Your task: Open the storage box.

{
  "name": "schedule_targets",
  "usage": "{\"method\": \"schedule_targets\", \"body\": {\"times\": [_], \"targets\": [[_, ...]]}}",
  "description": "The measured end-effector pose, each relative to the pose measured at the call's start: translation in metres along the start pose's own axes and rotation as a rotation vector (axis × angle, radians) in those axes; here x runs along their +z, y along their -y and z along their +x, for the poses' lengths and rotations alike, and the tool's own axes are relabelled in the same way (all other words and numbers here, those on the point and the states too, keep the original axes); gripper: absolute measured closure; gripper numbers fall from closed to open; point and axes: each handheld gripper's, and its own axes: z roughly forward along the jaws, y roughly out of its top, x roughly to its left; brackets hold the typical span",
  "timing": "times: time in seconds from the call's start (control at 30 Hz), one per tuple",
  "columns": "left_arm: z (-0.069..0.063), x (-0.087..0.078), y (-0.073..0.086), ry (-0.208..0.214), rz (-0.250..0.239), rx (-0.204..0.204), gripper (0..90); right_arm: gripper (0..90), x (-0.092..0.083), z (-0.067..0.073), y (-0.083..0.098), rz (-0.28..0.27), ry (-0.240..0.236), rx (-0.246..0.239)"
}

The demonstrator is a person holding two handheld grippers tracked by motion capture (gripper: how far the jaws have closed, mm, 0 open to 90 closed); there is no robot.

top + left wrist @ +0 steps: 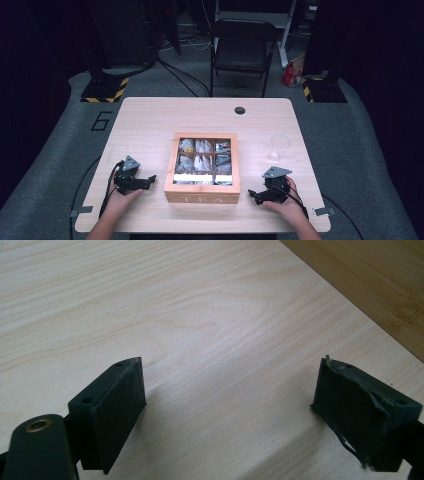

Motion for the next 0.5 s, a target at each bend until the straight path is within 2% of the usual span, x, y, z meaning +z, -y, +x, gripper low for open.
{"method": "schedule_targets", "body": {"times": [0.5], "targets": [[0.0005,-0.0003,0.0006,0.001,-0.004,0.009,13.0,0.0,-0.0011,-0.0009,0.0013,-0.002,-0.009,-0.006]]}}
